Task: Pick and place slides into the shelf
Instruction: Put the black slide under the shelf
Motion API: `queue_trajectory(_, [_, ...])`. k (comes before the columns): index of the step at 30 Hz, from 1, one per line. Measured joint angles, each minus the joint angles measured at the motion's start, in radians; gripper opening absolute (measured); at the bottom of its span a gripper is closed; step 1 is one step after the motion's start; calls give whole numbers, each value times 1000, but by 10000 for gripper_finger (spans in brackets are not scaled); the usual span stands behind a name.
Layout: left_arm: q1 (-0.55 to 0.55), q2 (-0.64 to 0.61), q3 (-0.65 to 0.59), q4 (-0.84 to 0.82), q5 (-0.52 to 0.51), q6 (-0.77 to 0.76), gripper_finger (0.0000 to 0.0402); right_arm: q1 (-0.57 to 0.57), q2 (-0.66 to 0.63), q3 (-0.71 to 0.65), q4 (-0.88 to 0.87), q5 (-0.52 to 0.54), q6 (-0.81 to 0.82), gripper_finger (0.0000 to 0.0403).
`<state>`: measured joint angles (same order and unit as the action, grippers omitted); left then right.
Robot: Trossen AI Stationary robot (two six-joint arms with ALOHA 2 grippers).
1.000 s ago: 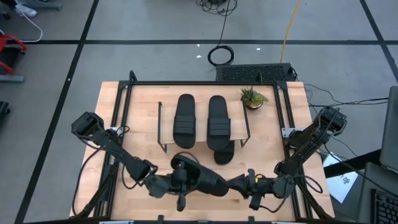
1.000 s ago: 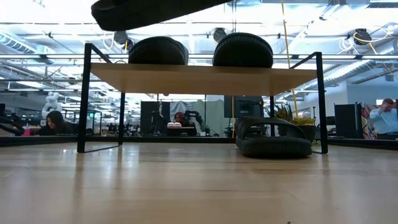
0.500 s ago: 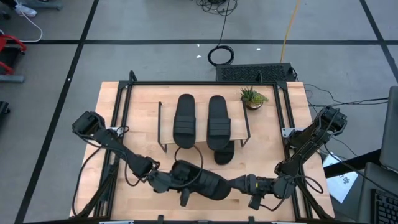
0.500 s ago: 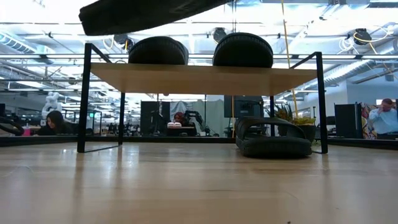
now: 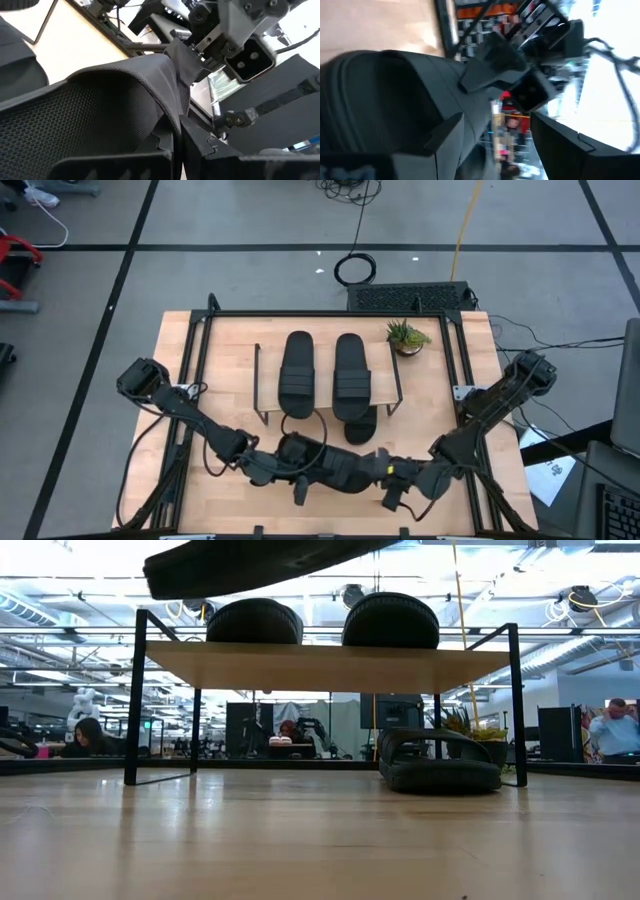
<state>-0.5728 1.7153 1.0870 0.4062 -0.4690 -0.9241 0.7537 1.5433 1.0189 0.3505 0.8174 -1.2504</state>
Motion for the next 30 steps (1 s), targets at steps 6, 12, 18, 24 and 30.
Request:
queue_trajectory(6, [0, 0, -1, -19, 8, 25, 7, -18, 43, 40, -88, -3, 9, 217])
queue_trajectory(12, [-11, 0, 0, -30, 8, 39, 7, 7, 63, 40, -41, 24, -44, 217])
queue_trajectory(18, [-10, -7, 0, -23, 5, 67, 7, 8, 62, 40, -86, 25, 16, 216])
queue_trajectory(24, [-10, -8, 0, -16, -3, 78, 7, 28, 64, 40, -84, 67, 1, 216])
queue_trajectory(30, [-18, -16, 0, -11, -14, 110, 7, 55, 64, 38, -90, 90, -14, 216])
